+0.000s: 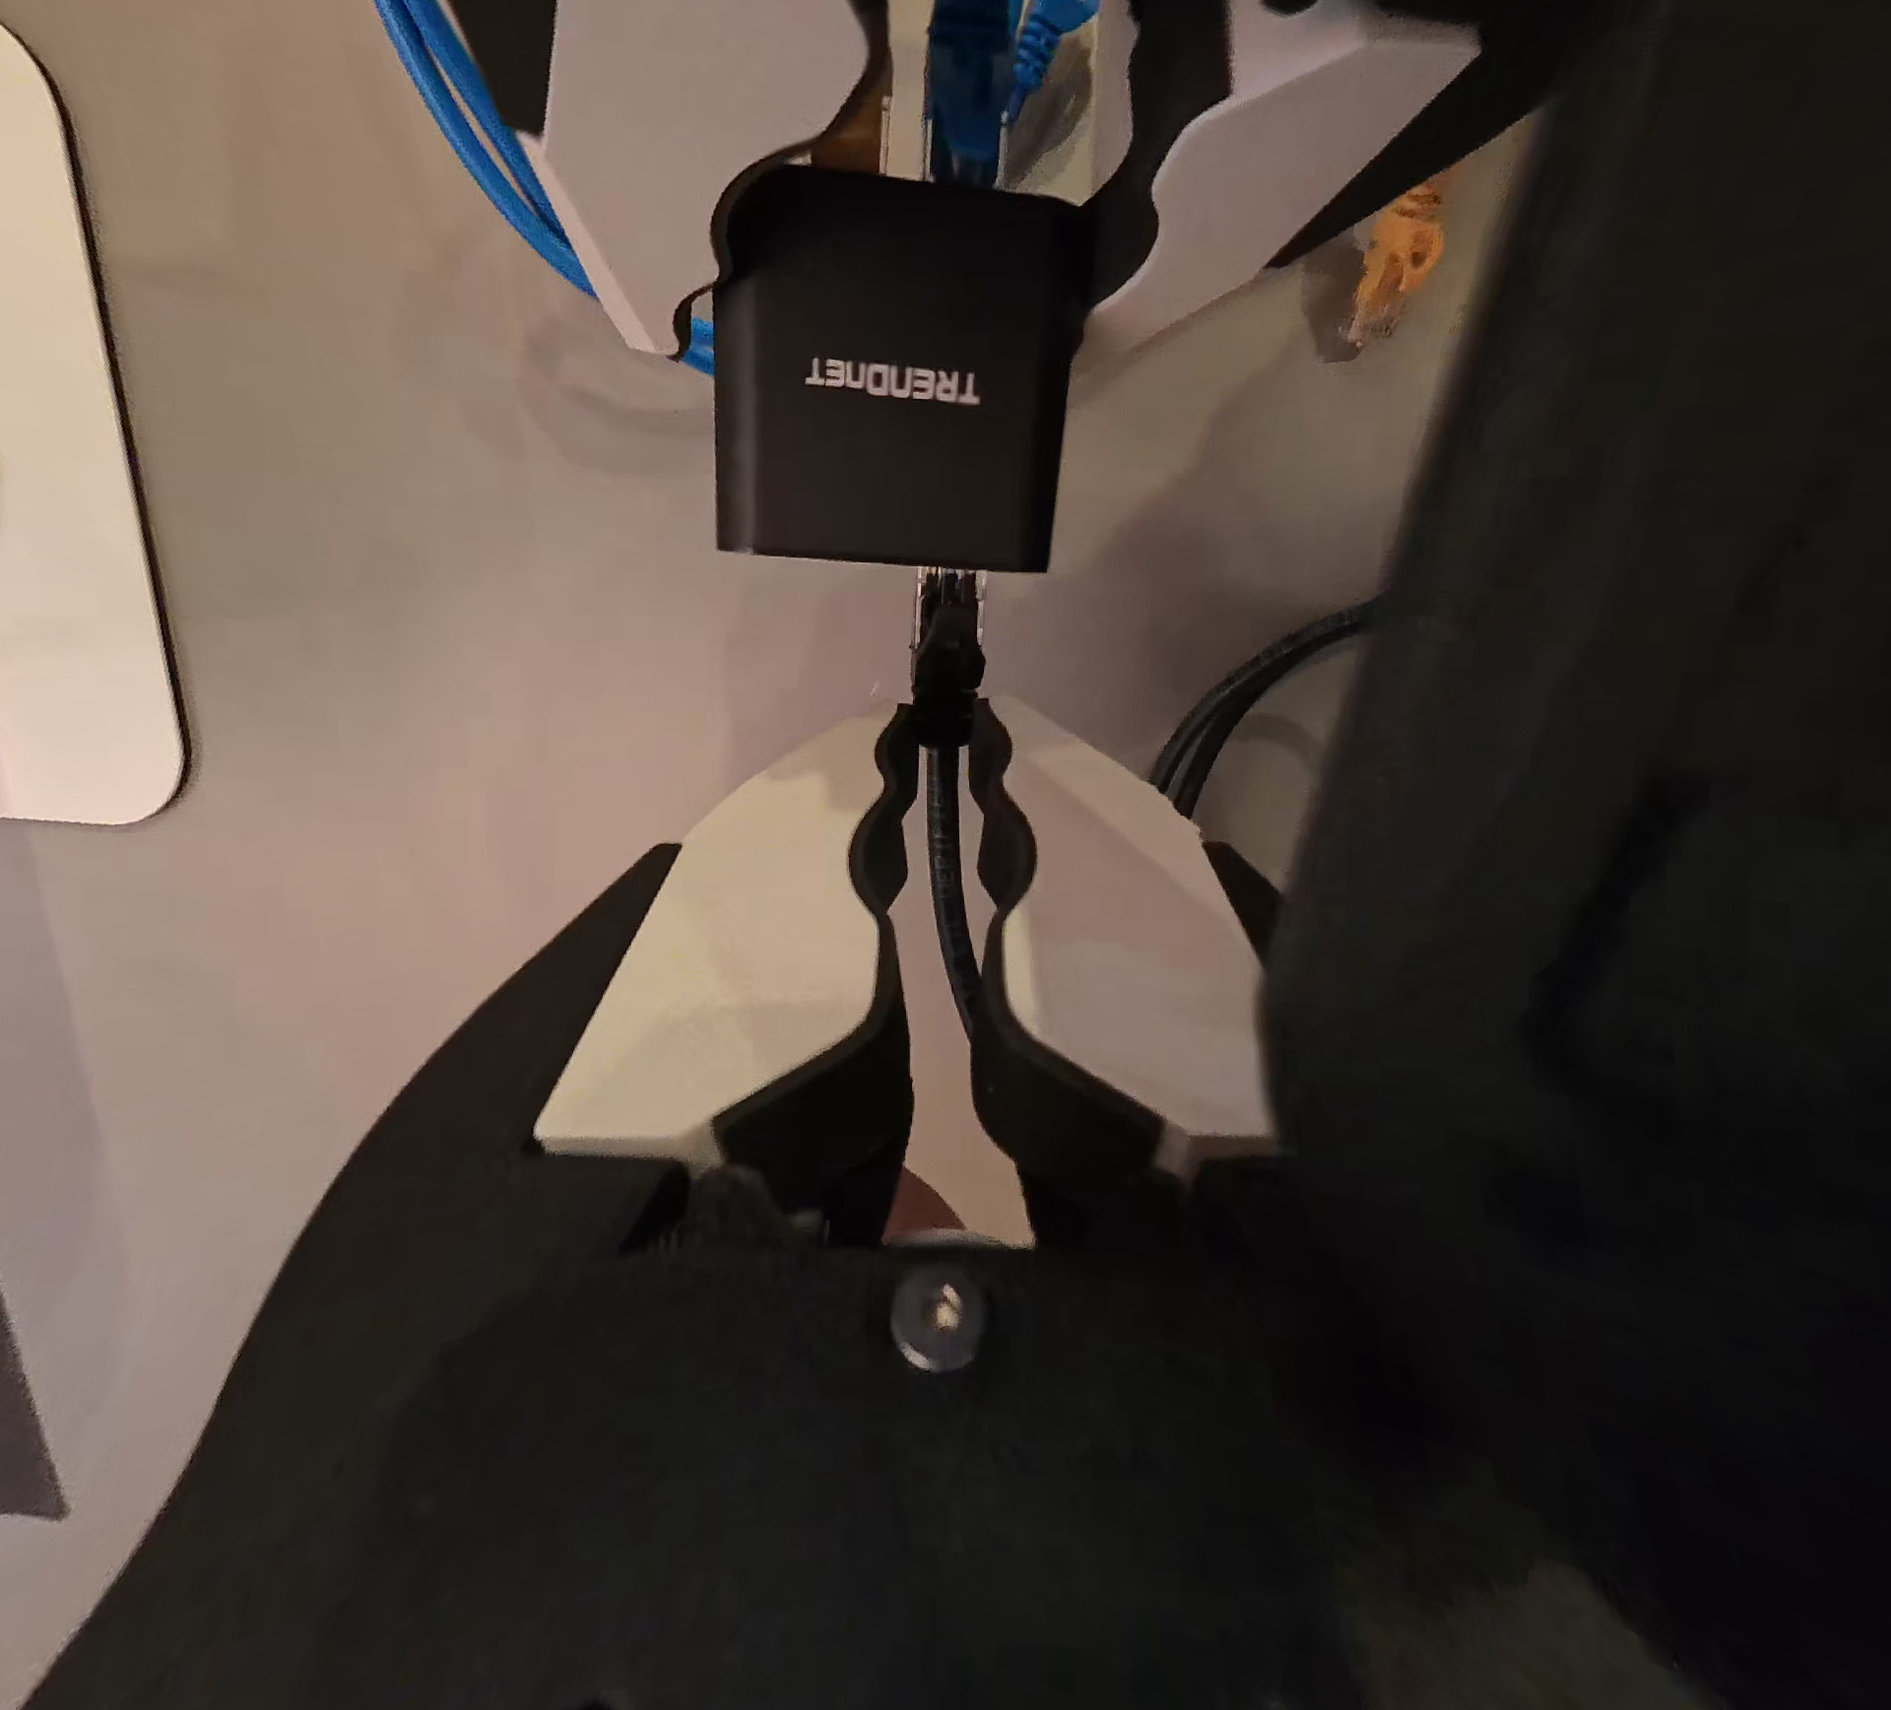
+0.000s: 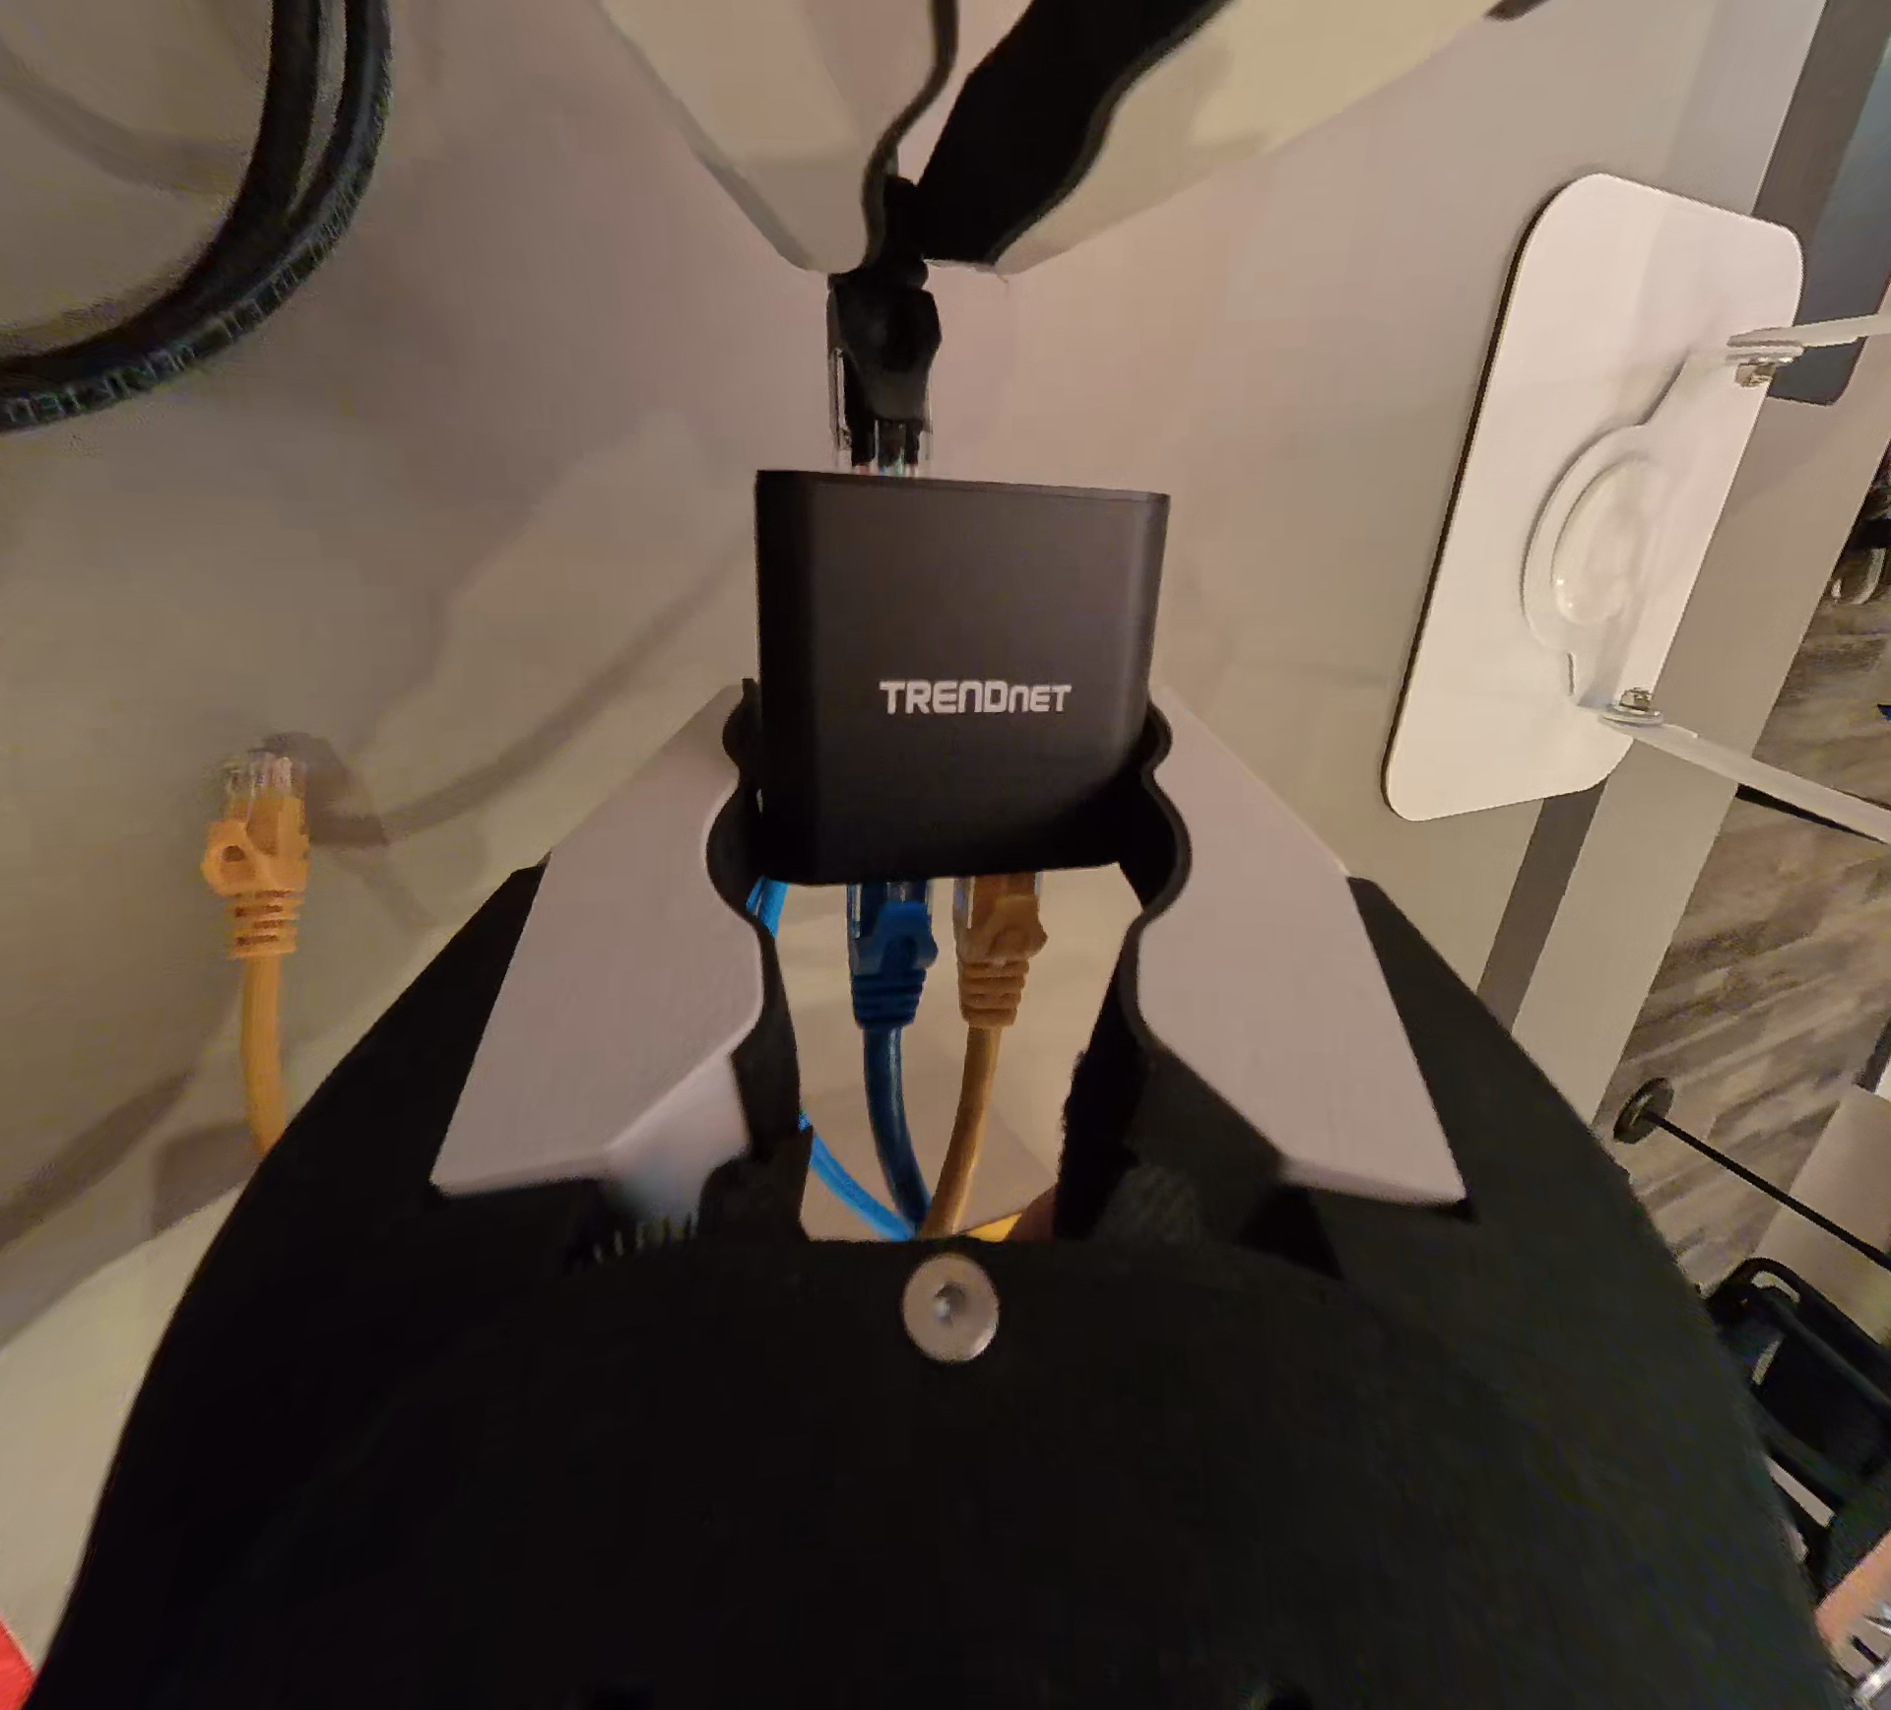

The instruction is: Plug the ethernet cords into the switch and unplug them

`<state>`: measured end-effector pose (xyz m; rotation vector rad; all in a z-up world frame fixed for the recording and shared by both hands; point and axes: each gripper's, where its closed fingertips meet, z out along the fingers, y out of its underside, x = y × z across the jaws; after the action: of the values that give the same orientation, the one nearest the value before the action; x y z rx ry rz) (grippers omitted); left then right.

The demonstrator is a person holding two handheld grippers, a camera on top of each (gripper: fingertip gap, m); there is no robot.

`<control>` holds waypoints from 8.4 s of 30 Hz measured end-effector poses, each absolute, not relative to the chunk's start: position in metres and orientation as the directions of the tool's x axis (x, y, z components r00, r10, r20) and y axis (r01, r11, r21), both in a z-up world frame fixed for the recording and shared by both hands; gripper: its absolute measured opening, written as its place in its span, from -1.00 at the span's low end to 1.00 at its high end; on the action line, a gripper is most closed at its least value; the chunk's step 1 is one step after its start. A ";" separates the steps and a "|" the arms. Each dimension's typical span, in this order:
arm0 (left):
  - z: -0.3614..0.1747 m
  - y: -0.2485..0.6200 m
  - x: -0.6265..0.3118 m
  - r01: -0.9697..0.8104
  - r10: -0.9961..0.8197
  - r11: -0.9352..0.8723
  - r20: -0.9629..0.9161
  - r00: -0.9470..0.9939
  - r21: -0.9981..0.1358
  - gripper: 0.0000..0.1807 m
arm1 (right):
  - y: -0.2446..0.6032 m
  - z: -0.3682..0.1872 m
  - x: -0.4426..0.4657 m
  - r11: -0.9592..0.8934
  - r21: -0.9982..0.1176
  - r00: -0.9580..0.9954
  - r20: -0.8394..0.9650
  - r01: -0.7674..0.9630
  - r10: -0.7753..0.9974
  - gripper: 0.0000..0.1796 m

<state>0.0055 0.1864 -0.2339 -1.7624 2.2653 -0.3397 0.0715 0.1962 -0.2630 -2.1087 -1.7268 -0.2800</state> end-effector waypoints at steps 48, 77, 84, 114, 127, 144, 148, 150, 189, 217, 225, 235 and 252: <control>-0.184 0.163 -0.090 -0.526 -0.882 -0.064 -0.198 0.427 -0.848 -0.66 | 0.221 -0.011 0.231 -0.301 -0.650 0.707 0.556 0.698 0.437 -0.23; -0.251 0.152 -0.072 -0.590 -0.926 -0.107 -0.135 0.352 -0.800 -0.67 | 0.191 -0.164 0.440 -0.414 -0.901 0.991 0.105 0.131 0.086 -0.24; -0.255 0.152 -0.072 -0.606 -0.927 -0.099 -0.148 0.344 -0.789 -0.67 | 0.190 -0.218 0.437 -0.621 -0.695 0.926 0.344 0.364 0.157 -0.24; -0.265 0.160 -0.079 -0.643 -0.912 -0.103 -0.186 0.366 -0.759 -0.66 | 0.174 -0.252 0.425 -0.631 -0.311 0.589 0.754 0.711 0.291 -0.22; -0.268 0.163 -0.082 -0.659 -0.907 -0.099 -0.204 0.367 -0.746 -0.66 | 0.169 -0.243 0.407 -0.622 -0.242 0.535 0.774 0.744 0.338 -0.15; -0.270 0.161 -0.082 -0.672 -0.909 -0.083 -0.219 0.353 -0.736 -0.65 | 0.144 -0.294 0.384 -0.689 -0.234 0.701 0.465 0.686 0.540 -0.35; -0.271 0.160 -0.081 -0.673 -0.910 -0.085 -0.217 0.352 -0.735 -0.65 | 0.151 -0.307 0.380 -0.715 -0.191 0.727 0.350 0.673 0.591 -0.35; -0.273 0.159 -0.080 -0.676 -0.912 -0.085 -0.216 0.348 -0.732 -0.65 | 0.154 -0.314 0.379 -0.718 -0.155 0.727 0.284 0.678 0.625 -0.36; -0.160 0.247 -0.283 -0.606 -0.560 -0.262 -0.393 0.729 -0.751 -0.29 | 0.008 -0.256 0.457 -0.862 -0.416 0.956 0.169 0.289 0.239 -0.10; -0.260 0.268 -0.426 -0.196 -0.378 -0.620 0.071 0.923 -0.759 -0.95 | 0.075 -0.285 0.331 -0.759 -0.631 0.979 0.001 0.161 0.206 -0.53; -0.206 0.259 -0.436 -0.057 -0.318 -0.519 0.131 0.939 -0.853 -0.96 | 0.119 -0.282 0.204 -0.691 -0.702 0.940 -0.089 0.175 0.328 -0.29; -0.104 0.223 -0.464 0.030 -0.287 -0.315 0.125 0.950 -0.949 -0.96 | 0.183 -0.275 0.016 -0.580 -0.806 0.862 -0.212 0.113 0.461 0.23; -0.085 0.216 -0.288 -0.196 -0.511 -0.215 -0.061 0.858 -0.957 -0.96 | 0.156 -0.132 -0.038 -0.372 -0.927 0.624 -0.319 -0.049 0.714 0.26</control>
<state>-0.2876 0.2164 -0.0846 -1.7924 0.5374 -0.3156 -0.0375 0.1560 -0.1322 -1.7801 -0.5397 0.8927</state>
